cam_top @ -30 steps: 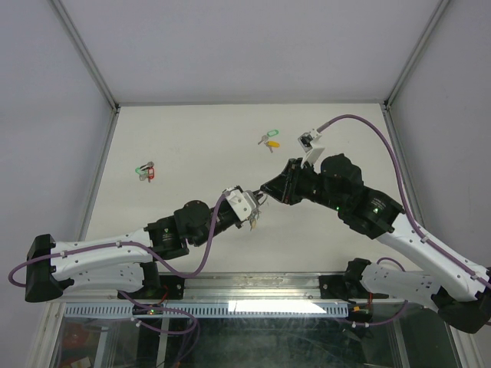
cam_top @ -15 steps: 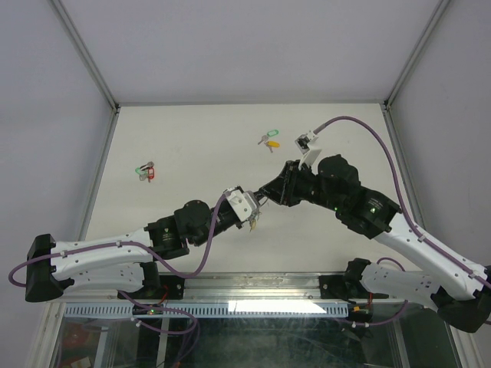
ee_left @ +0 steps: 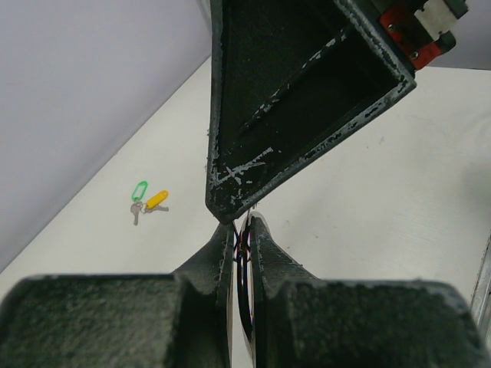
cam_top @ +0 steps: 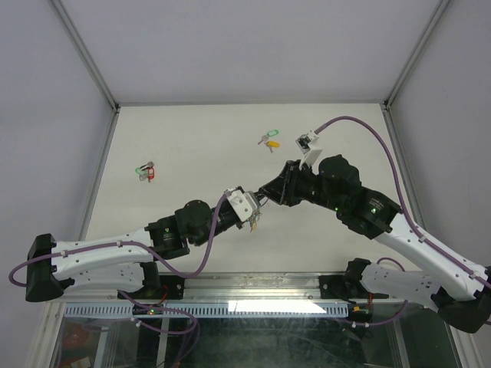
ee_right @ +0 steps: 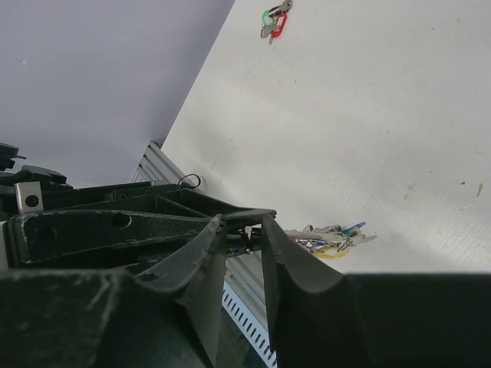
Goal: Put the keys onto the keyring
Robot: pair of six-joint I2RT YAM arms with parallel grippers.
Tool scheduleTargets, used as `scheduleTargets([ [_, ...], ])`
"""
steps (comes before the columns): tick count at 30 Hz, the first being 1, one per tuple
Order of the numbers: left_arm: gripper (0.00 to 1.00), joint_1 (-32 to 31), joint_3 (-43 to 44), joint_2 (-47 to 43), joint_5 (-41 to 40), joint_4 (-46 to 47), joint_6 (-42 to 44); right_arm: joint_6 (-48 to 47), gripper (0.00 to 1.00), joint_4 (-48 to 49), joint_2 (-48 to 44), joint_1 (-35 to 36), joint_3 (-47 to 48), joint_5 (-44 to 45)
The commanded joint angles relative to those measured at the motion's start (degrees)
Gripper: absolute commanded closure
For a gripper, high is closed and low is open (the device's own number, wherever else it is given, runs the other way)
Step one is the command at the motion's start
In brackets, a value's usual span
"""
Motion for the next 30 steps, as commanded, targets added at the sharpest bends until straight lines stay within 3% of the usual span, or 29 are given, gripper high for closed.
scheduleTargets([
  [1, 1.0, 0.1, 3.1, -0.3, 0.8, 2.6, -0.2, 0.6, 0.73, 3.5, -1.9, 0.2, 0.2, 1.5],
  [17, 1.0, 0.1, 3.4, -0.2, 0.9, 2.6, -0.2, 0.8, 0.82, 3.4, -1.4, 0.2, -0.1, 0.7],
  [24, 1.0, 0.1, 3.5, -0.2, 0.8, 2.3, 0.0, 0.7, 1.0, 3.5, -1.7, 0.2, -0.1, 0.8],
  [26, 1.0, 0.1, 3.6, -0.1, 0.8, 2.3, 0.0, 0.7, 1.0, 3.5, -1.7, 0.2, -0.1, 0.8],
  [30, 0.87, 0.1, 3.7, 0.1, 0.7, 2.3, 0.0, 0.6, 1.0, 3.4, -1.9, 0.2, 0.0, 0.7],
])
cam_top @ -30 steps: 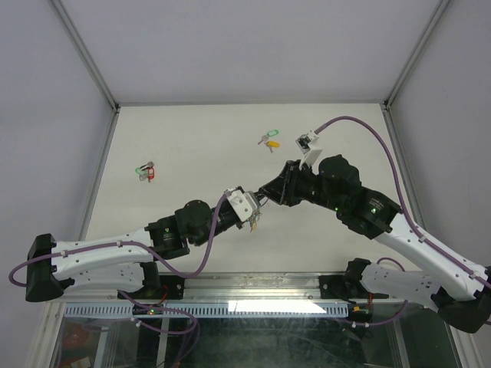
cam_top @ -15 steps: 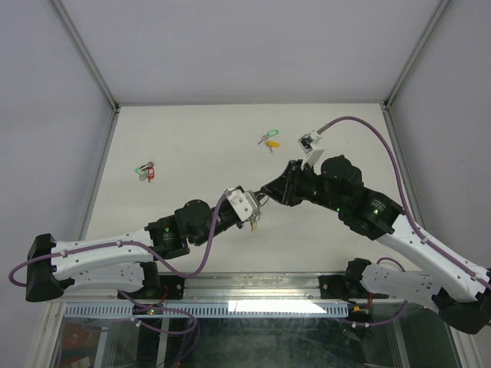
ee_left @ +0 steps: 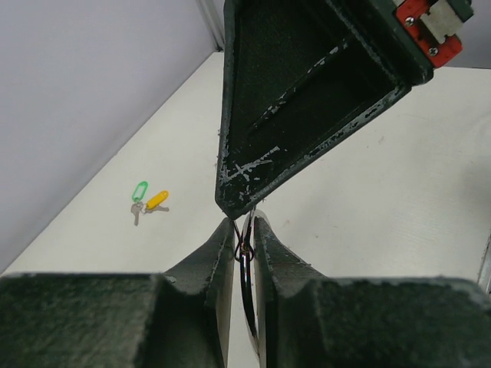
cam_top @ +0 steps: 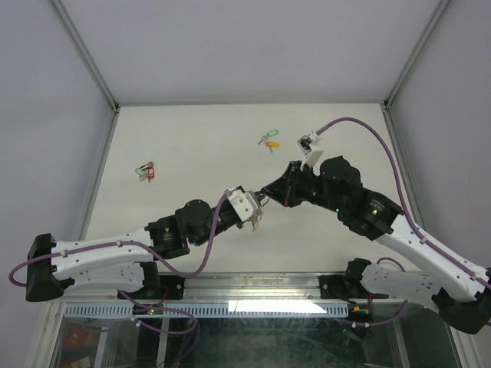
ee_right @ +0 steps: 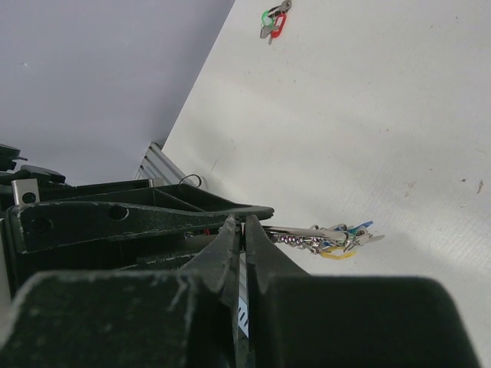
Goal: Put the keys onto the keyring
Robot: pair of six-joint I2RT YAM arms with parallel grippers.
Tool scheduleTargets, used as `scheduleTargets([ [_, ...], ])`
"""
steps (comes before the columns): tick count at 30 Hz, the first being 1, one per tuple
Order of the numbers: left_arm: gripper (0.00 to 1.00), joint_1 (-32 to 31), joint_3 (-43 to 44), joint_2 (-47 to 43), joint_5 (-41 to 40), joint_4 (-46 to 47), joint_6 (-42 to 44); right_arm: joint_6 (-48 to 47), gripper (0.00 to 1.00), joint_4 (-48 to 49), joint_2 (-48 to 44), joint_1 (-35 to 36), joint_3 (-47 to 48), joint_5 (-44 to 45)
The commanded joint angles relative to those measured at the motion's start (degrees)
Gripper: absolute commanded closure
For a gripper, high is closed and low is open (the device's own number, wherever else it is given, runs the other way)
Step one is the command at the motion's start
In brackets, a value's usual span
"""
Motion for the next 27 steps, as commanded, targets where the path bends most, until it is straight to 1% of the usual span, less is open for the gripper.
scheduleTargets([
  [1, 0.84, 0.1, 3.5, 0.0, 0.6, 2.7, -0.1, 0.0, 1.0, 3.3, -1.0, 0.2, 0.7, 0.0],
  [3, 0.81, 0.0, 3.5, 0.1, 0.5, 2.8, -0.2, -0.1, 1.0, 3.2, -1.0, 0.2, 0.7, 0.0],
  [8, 0.79, 0.1, 3.6, 0.4, 0.7, 3.2, -0.2, 0.0, 1.0, 3.0, -1.2, 0.2, 0.5, 0.1],
  [12, 0.86, 0.1, 3.6, 0.6, 1.0, 3.3, 0.0, 0.1, 1.0, 2.8, -1.5, 0.2, 0.6, 0.5],
  [14, 0.86, 0.1, 3.5, 0.6, 1.2, 3.3, 0.0, 0.1, 1.0, 2.7, -1.6, 0.2, 0.7, 0.5],
  [17, 0.81, 0.1, 3.3, 0.6, 1.5, 3.2, 0.1, 0.1, 1.0, 2.7, -1.7, 0.2, 0.8, 0.8],
  [22, 0.8, 0.1, 3.2, 0.9, 2.0, 2.4, 0.2, 0.1, 1.0, 2.6, -2.2, 0.2, 0.9, 1.6],
  [27, 0.85, 0.1, 3.2, 0.8, 2.3, 2.4, 0.4, 0.1, 1.0, 2.4, -2.3, 0.2, 0.8, 1.6],
])
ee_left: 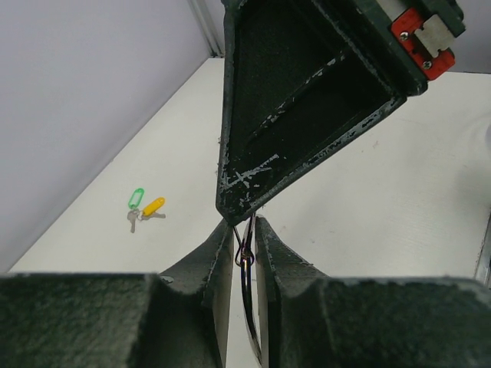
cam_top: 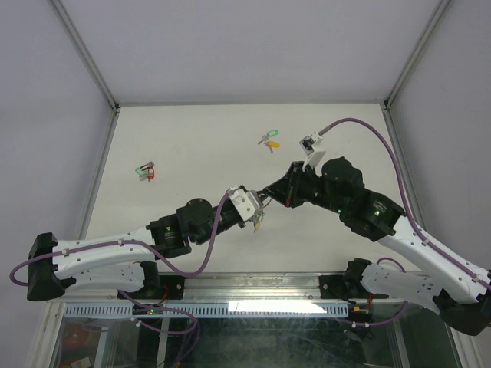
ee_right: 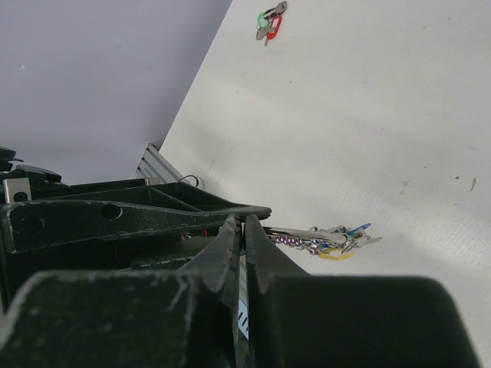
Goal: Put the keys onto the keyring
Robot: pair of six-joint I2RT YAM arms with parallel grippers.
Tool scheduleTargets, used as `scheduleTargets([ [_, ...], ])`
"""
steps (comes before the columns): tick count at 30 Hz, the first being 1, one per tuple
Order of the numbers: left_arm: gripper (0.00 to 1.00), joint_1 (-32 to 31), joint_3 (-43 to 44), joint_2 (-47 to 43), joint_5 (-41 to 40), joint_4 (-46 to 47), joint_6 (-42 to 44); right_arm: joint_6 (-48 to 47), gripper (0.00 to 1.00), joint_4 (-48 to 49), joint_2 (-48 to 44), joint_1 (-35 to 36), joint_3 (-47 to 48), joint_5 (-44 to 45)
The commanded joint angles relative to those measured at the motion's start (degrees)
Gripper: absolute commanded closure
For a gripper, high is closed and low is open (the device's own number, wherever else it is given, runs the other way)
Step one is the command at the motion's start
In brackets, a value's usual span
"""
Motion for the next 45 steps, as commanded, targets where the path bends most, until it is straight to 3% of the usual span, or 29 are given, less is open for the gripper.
scheduleTargets([
  [1, 0.86, 0.1, 2.1, -0.2, 1.2, 2.2, 0.4, 0.1, 1.0, 3.1, -1.5, 0.2, 0.9, 0.9],
  [8, 1.0, 0.1, 2.1, -0.5, 0.9, 2.2, 0.6, 0.0, 1.0, 3.2, -1.3, 0.2, 0.9, 0.7],
  [14, 1.0, 0.1, 2.7, -0.6, -4.7, 2.2, -1.1, -0.2, 1.0, 3.1, -1.6, 0.2, 0.5, 0.7],
  [19, 1.0, 0.0, 2.1, -1.1, -5.3, 2.4, -0.6, 0.1, 0.75, 4.2, -3.9, 0.2, -0.6, 2.8],
  [22, 1.0, 0.1, 2.0, -1.2, -5.5, 2.4, -0.4, 0.2, 0.7, 4.2, -5.1, 0.2, -1.0, 4.5],
  [34, 1.0, 0.1, 4.0, 0.0, -6.8, -0.5, -1.8, 1.5, 0.72, 2.5, -6.8, 0.2, -2.6, 9.2],
  [45, 1.0, 0.1, 6.4, 1.4, -12.0, -2.4, -7.8, 2.1, 0.75, 4.6, -6.6, 0.2, -3.4, 8.1],
])
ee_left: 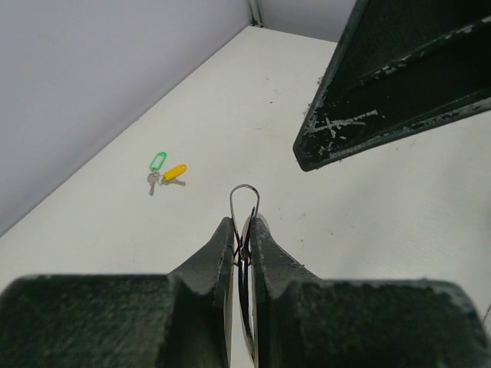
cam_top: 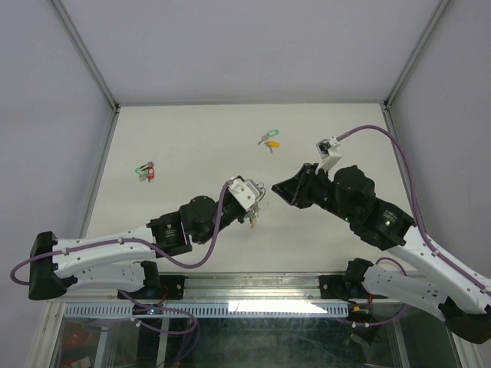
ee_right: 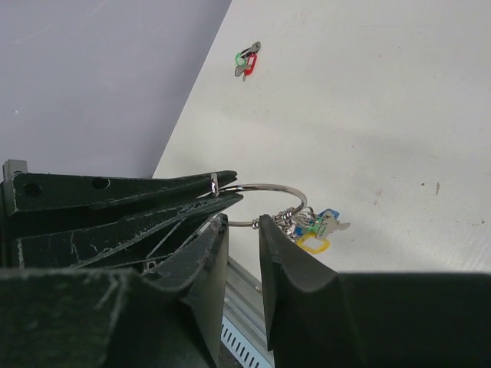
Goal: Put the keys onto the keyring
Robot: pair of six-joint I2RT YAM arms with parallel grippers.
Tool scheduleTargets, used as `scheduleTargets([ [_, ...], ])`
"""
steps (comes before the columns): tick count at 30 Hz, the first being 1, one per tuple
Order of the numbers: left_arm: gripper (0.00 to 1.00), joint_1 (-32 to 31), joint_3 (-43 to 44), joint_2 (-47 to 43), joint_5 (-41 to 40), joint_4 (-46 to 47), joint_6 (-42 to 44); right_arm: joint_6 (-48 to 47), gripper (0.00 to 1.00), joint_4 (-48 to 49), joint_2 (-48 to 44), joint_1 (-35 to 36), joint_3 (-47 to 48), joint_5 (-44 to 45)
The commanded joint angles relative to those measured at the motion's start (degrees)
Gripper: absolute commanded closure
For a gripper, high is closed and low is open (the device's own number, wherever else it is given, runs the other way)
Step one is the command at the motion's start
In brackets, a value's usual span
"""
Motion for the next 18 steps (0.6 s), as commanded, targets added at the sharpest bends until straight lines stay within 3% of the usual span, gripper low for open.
scheduleTargets([
  [1, 1.0, 0.0, 4.1, 0.8, -3.5, 1.3, -3.7, 0.7, 0.75, 4.2, -0.4, 0.2, 0.3, 0.6],
  [18, 1.0, 0.1, 6.8, 2.6, -2.1, -4.0, -3.1, 1.0, 0.77, 6.0, -0.5, 0.2, -0.6, -0.2],
])
